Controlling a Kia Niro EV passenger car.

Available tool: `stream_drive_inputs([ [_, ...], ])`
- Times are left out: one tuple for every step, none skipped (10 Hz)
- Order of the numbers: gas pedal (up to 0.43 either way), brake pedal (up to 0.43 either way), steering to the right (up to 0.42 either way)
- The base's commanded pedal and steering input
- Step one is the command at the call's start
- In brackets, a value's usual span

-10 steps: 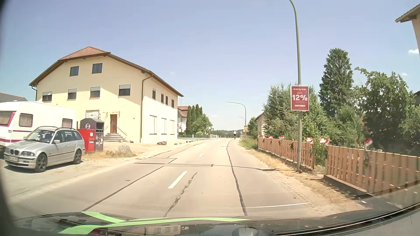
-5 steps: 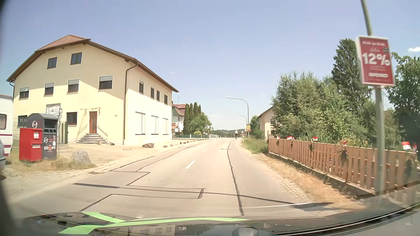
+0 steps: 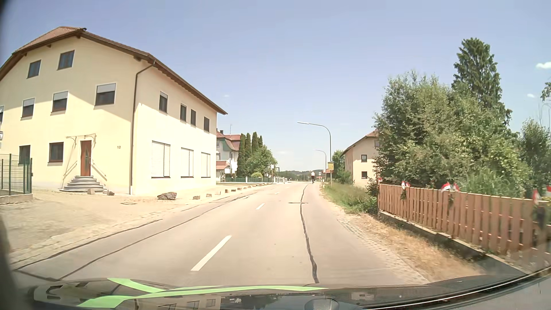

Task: Follow the waypoints while adhering to traffic rules and regulations

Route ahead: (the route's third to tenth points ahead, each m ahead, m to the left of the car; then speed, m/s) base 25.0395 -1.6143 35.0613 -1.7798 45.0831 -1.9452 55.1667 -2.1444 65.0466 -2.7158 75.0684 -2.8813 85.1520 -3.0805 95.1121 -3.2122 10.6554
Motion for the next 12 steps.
stream_drive_inputs([
  [0.189, 0.000, -0.004],
  [0.197, 0.000, -0.003],
  [0.197, 0.000, -0.003],
  [0.197, 0.000, -0.003],
  [0.169, 0.000, -0.003],
  [0.150, 0.000, -0.003],
  [0.150, 0.000, -0.002],
  [0.150, 0.000, -0.001],
  [0.150, 0.000, 0.000],
  [0.150, 0.000, 0.003],
  [0.150, 0.000, 0.003],
  [0.150, 0.000, 0.003],
])
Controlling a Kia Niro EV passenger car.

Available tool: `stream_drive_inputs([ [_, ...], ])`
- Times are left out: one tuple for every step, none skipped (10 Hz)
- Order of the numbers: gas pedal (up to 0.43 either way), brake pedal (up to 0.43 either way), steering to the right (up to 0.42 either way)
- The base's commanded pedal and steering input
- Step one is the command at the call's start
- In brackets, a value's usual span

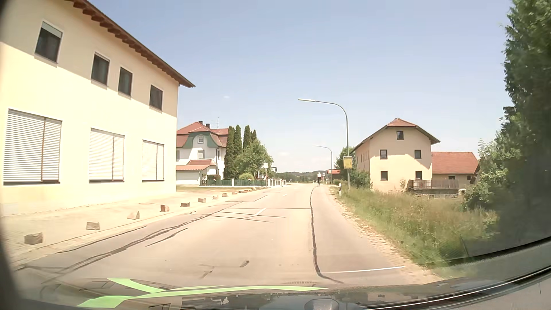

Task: Follow the waypoints while adhering to traffic rules and regulations

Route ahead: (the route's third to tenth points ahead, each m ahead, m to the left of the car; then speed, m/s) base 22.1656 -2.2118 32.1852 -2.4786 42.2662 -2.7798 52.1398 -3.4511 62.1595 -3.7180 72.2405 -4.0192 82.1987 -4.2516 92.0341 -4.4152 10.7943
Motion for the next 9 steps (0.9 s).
stream_drive_inputs([
  [0.138, 0.000, 0.003],
  [0.059, 0.000, 0.003],
  [0.000, 0.000, 0.003],
  [0.000, 0.000, 0.003],
  [0.000, 0.000, 0.003],
  [0.000, 0.000, 0.003],
  [0.000, 0.000, 0.003],
  [0.000, 0.000, 0.003],
  [0.000, 0.000, 0.004],
])
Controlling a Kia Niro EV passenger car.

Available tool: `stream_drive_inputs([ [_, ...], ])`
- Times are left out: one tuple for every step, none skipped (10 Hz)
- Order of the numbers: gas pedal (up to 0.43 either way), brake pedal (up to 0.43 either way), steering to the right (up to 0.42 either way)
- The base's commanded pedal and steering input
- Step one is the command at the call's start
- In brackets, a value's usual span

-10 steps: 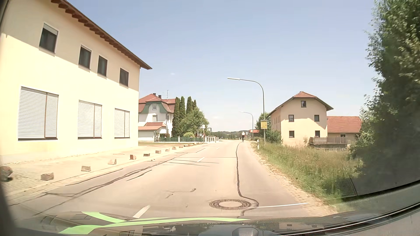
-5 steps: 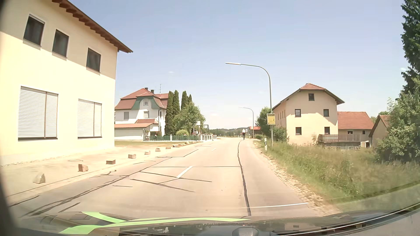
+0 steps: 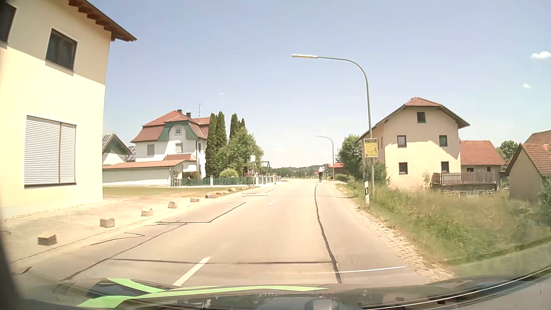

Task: Follow the waypoints while adhering to traffic rules and regulations

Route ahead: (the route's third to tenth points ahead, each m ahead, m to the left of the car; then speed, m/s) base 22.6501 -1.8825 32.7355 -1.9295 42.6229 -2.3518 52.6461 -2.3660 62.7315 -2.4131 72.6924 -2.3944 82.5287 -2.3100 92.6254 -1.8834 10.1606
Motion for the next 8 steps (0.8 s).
stream_drive_inputs([
  [0.000, 0.000, 0.004],
  [0.000, 0.000, 0.003],
  [0.000, 0.000, 0.004],
  [0.000, 0.000, 0.004],
  [0.000, 0.000, 0.005],
  [0.000, 0.000, 0.007],
  [0.000, 0.000, 0.010],
  [0.000, 0.000, 0.015],
])
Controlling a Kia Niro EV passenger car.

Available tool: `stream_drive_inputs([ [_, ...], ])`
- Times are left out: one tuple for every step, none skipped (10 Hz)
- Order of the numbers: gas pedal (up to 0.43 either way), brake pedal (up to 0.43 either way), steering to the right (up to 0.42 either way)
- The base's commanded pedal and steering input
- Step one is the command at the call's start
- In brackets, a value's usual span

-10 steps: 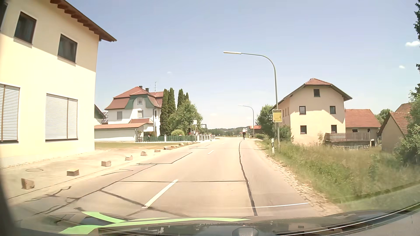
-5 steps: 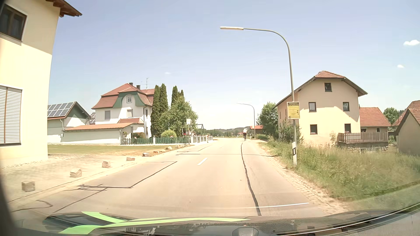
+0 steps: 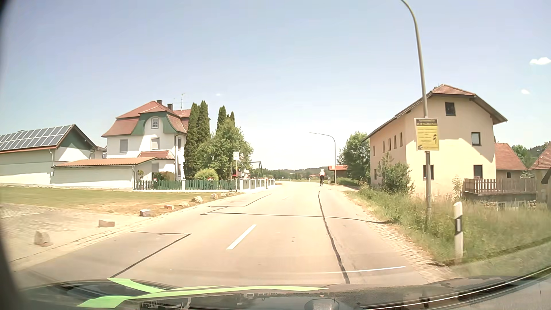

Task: Follow the waypoints while adhering to traffic rules and regulations

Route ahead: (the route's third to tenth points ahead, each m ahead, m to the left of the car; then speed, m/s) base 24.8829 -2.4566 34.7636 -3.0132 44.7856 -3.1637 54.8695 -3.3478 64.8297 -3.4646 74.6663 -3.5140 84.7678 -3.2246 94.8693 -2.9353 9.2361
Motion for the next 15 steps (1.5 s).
stream_drive_inputs([
  [0.000, 0.000, 0.019],
  [0.000, 0.000, 0.018],
  [0.000, 0.000, 0.015],
  [0.000, 0.000, 0.014],
  [0.000, 0.000, 0.014],
  [0.000, 0.000, 0.014],
  [0.000, 0.000, 0.014],
  [0.000, 0.000, 0.014],
  [0.000, 0.000, 0.014],
  [0.000, 0.000, 0.015],
  [0.000, 0.000, 0.017],
  [0.000, 0.000, 0.017],
  [0.000, 0.000, 0.018],
  [0.000, 0.000, 0.017],
  [0.000, 0.000, 0.017],
])
